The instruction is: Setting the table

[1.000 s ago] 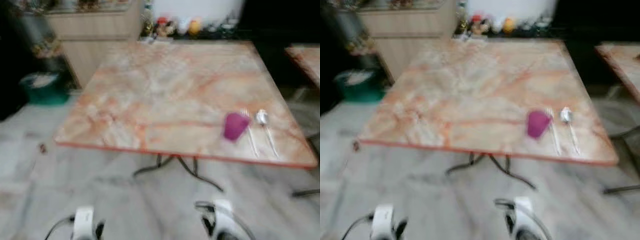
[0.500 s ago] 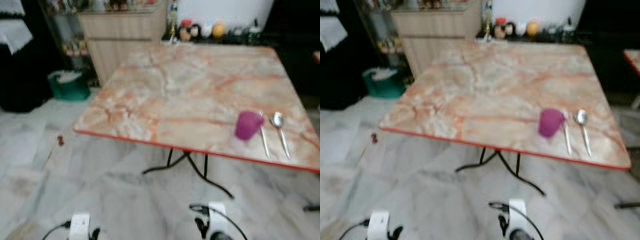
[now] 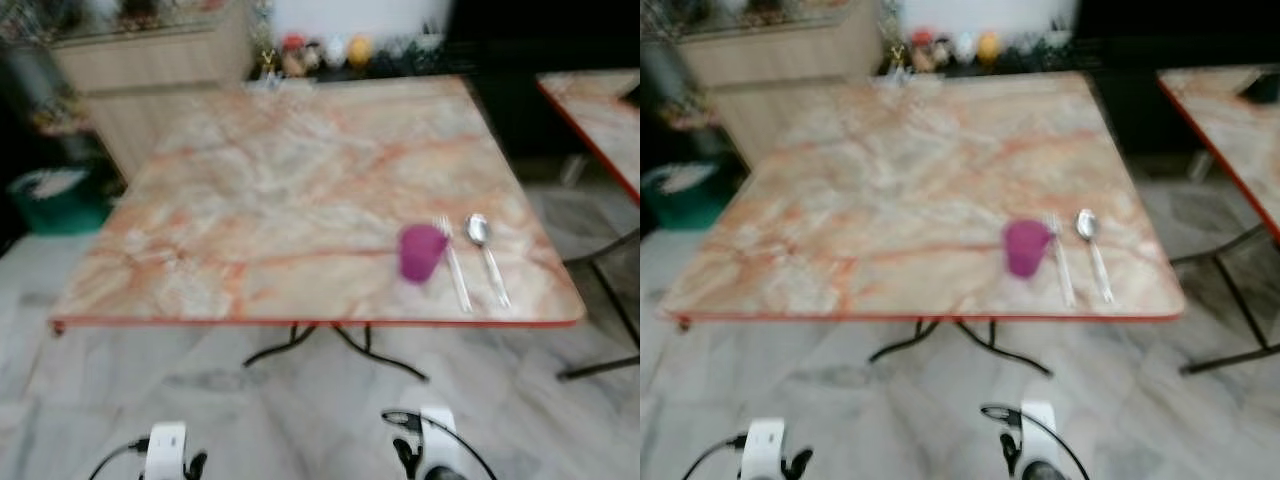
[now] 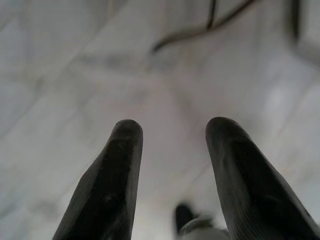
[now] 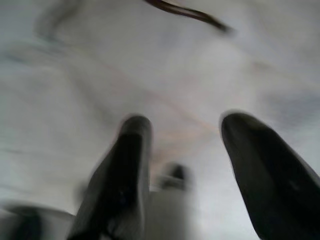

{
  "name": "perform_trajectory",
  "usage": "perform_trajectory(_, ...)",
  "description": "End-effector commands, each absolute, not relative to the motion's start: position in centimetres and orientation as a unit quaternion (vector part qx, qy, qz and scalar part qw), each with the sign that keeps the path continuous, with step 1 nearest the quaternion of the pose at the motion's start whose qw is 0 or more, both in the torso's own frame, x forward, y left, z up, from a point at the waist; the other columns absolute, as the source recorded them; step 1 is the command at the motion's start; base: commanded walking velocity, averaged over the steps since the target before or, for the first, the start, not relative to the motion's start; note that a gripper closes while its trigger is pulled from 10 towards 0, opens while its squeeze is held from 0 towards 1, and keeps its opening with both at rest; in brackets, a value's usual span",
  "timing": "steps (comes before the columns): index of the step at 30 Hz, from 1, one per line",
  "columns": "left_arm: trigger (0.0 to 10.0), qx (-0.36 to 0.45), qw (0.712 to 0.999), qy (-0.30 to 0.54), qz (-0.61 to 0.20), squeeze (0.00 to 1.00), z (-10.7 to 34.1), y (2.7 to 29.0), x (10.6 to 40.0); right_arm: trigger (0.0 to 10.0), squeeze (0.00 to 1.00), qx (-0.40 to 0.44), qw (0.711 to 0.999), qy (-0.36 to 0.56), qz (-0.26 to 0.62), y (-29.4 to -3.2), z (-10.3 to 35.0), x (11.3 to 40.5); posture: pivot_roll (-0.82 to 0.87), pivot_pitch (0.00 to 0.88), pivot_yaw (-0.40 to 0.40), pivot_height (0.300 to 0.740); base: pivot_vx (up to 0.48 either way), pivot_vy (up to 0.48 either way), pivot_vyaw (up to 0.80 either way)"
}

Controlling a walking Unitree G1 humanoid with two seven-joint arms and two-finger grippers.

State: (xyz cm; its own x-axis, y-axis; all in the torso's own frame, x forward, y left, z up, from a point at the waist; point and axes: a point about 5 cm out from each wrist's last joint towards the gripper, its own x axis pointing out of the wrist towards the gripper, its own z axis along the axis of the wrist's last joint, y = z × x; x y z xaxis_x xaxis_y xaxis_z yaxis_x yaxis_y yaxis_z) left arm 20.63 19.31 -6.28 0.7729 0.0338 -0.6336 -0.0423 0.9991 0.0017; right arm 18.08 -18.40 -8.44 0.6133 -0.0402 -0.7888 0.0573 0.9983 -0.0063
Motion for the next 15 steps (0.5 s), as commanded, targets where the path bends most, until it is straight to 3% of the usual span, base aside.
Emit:
perform_trajectory(1,10.0,0.007,0.927,0.373,0.046,0.00,-7.35,21.31,18.17,10.0,0.00,0.020,0.906,0.422,-0.006,-16.58,-7.98,19.33,-0.03,0.000,0.064,0.714,0.000,0.000,0.00)
perform_trajectory(15,10.0,0.011,0.925,0.377,0.040,0.00,-7.47,21.17,18.00,10.0,0.00,0.012,0.908,0.420,-0.001,-16.63,-7.98,19.25,-0.05,0.000,0.066,0.714,0.000,0.000,0.00)
